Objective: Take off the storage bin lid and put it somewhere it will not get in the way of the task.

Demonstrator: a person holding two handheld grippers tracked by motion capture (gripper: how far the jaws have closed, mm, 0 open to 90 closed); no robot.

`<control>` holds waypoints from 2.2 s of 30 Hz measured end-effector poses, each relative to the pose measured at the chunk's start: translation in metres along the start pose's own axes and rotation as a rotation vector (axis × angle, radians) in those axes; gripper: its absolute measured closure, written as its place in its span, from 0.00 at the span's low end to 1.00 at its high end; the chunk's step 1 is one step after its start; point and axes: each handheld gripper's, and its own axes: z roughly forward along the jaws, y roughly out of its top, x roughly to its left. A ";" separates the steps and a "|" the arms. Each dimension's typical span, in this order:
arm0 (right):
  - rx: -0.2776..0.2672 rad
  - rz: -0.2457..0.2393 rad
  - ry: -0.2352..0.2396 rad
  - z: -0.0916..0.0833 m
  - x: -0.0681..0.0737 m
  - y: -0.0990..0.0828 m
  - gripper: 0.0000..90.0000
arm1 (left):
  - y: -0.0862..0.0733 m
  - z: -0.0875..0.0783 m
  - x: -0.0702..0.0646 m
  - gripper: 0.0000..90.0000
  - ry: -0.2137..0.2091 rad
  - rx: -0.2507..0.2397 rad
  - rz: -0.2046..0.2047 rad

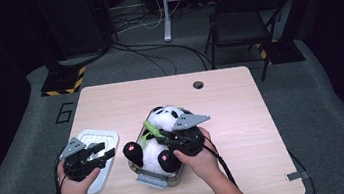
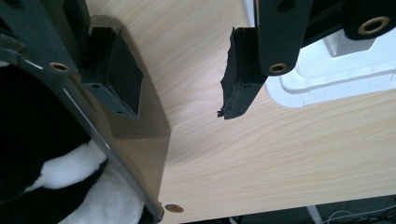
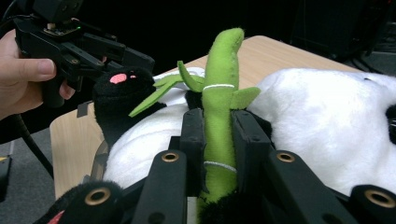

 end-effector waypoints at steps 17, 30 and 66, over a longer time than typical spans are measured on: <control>0.021 0.019 0.017 0.001 -0.004 -0.004 0.84 | 0.026 -0.001 -0.022 0.48 -0.089 -0.052 0.019; -0.014 0.014 0.003 -0.005 -0.014 0.001 0.50 | 0.032 0.005 -0.029 0.47 -0.115 -0.058 0.027; 0.080 0.070 -0.084 0.013 -0.044 -0.007 0.52 | 0.028 0.015 -0.038 0.46 -0.135 -0.040 0.041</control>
